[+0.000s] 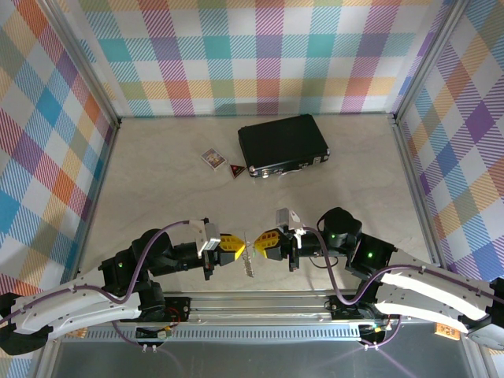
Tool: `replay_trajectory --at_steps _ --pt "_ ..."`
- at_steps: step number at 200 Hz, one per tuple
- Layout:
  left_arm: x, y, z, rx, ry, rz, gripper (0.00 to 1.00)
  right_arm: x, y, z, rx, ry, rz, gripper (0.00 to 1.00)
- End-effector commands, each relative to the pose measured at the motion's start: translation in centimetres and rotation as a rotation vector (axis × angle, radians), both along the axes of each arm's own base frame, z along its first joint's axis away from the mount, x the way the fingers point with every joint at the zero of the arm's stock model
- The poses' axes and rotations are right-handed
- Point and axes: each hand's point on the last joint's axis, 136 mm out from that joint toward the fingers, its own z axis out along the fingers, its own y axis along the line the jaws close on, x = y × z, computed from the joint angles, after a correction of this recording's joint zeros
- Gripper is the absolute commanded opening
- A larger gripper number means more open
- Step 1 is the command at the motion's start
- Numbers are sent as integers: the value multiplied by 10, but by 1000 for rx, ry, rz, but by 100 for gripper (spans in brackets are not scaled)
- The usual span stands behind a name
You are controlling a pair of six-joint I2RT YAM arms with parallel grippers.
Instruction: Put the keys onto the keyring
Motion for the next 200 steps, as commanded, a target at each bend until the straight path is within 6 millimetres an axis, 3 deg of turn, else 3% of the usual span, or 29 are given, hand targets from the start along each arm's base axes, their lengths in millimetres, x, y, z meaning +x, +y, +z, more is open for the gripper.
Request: replay_trajectory --at_steps 1,200 --pt "-4 1 17 -66 -19 -14 0 -1 1 8 38 -11 6 0" --pt "-3 -1 13 -61 -21 -15 0 -2 7 15 60 -14 30 0"
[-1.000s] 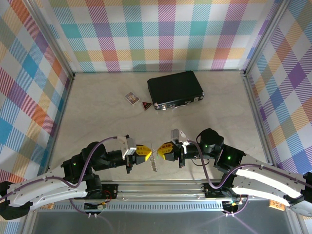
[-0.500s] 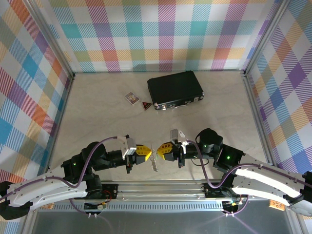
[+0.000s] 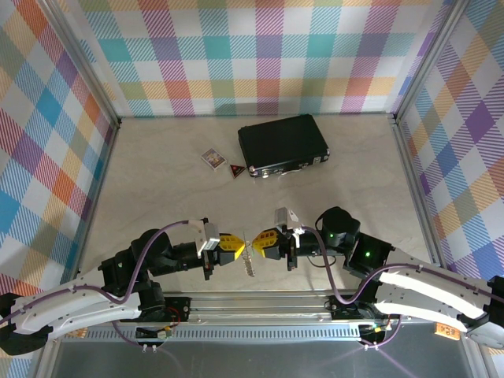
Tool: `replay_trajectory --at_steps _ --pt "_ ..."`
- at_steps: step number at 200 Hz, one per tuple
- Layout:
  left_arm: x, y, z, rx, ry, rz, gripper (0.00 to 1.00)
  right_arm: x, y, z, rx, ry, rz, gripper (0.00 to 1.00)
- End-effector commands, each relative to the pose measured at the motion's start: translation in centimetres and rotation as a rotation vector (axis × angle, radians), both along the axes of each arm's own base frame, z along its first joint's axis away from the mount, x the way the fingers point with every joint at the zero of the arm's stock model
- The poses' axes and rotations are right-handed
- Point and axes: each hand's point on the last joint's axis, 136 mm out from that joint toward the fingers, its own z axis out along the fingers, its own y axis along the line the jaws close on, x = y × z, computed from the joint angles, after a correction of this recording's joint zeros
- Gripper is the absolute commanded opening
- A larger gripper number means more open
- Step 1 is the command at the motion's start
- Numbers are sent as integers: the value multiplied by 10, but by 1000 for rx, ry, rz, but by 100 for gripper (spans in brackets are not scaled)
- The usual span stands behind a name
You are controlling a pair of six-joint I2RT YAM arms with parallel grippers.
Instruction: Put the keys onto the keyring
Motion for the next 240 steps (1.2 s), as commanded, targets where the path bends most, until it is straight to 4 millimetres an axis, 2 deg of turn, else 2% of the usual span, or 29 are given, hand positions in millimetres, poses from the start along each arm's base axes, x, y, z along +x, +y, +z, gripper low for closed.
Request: replay_trajectory --at_steps 1,79,134,240 --pt "-3 0 12 -54 -19 -14 0 -3 3 13 45 -8 22 0" --pt "-2 0 4 -17 -20 -5 0 -4 2 17 55 -16 25 0" --pt "1 -4 0 50 -16 -1 0 -4 4 11 27 -18 31 0" --pt "10 -12 -8 174 14 25 0 -6 -5 1 -10 -83 26 0"
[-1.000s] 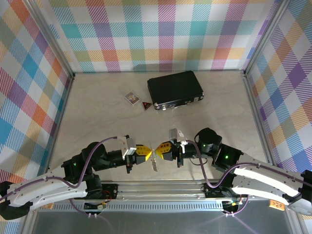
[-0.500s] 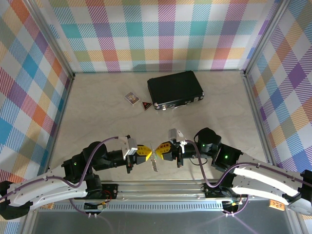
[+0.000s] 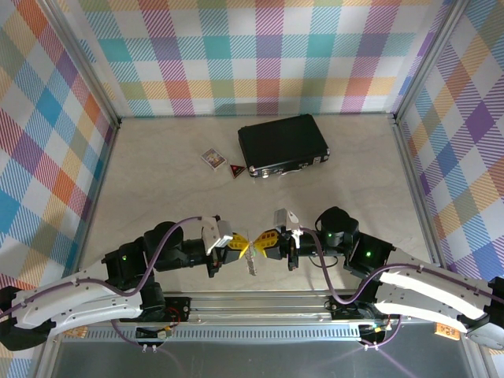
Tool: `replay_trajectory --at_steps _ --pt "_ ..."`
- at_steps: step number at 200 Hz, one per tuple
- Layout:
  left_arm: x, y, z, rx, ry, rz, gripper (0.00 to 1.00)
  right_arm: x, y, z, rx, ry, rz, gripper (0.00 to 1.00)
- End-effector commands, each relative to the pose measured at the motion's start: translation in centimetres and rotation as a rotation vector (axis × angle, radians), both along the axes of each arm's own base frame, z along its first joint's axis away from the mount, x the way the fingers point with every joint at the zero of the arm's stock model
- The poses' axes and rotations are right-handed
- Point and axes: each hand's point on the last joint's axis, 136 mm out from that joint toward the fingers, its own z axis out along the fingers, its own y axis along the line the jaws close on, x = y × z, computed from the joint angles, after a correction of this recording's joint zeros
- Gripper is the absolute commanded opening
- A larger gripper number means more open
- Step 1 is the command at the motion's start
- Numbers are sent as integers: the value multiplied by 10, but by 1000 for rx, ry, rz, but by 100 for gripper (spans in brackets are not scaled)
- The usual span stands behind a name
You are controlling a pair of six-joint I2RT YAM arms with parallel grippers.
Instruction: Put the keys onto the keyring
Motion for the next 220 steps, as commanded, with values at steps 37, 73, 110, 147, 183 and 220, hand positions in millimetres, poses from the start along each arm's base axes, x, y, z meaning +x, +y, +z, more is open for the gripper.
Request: replay_trajectory --at_steps 37,73,110,147,183,220 --pt "4 -4 13 10 1 21 0 -9 -2 13 41 -85 45 0" --pt "7 -6 5 66 22 28 0 -12 -2 12 33 -97 65 0" --pt "11 -7 3 94 31 49 0 -16 -2 10 20 -114 85 0" --pt "16 -7 1 113 37 73 0 -18 -4 13 28 -125 92 0" --pt "19 -7 -1 122 36 92 0 -19 -3 12 26 -123 100 0" --pt "19 -7 4 105 40 96 0 -20 1 9 10 -154 105 0"
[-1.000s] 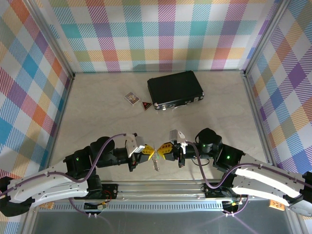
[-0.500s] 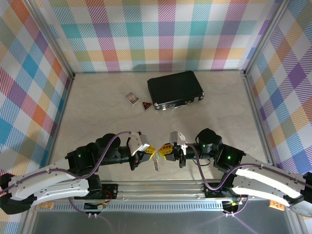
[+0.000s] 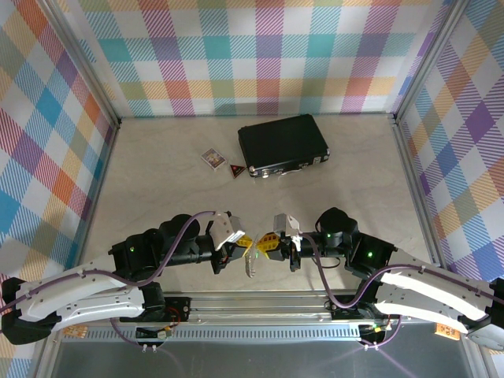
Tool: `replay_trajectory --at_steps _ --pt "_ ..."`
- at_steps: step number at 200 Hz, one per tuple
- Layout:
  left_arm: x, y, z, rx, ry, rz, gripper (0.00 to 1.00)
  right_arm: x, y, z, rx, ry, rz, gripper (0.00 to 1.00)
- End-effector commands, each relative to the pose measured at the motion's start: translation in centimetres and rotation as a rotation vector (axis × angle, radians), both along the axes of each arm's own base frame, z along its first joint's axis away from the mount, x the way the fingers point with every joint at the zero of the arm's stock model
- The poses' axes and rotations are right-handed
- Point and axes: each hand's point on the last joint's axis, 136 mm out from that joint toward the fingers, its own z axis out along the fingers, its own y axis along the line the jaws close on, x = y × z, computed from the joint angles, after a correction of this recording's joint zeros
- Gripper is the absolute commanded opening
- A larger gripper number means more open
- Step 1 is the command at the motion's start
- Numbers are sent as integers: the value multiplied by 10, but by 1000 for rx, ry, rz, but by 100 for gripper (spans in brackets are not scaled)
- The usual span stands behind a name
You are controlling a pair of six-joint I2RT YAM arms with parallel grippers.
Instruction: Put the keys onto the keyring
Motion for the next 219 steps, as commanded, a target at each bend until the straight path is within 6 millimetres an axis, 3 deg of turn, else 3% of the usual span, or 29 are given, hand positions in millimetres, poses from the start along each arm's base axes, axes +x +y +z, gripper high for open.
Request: replay_trajectory --at_steps 1,219 --pt "8 -1 16 -37 -14 50 0 -19 6 22 66 -66 102 0" --pt "3 1 11 -31 17 40 0 -8 4 21 66 -98 -1 0"
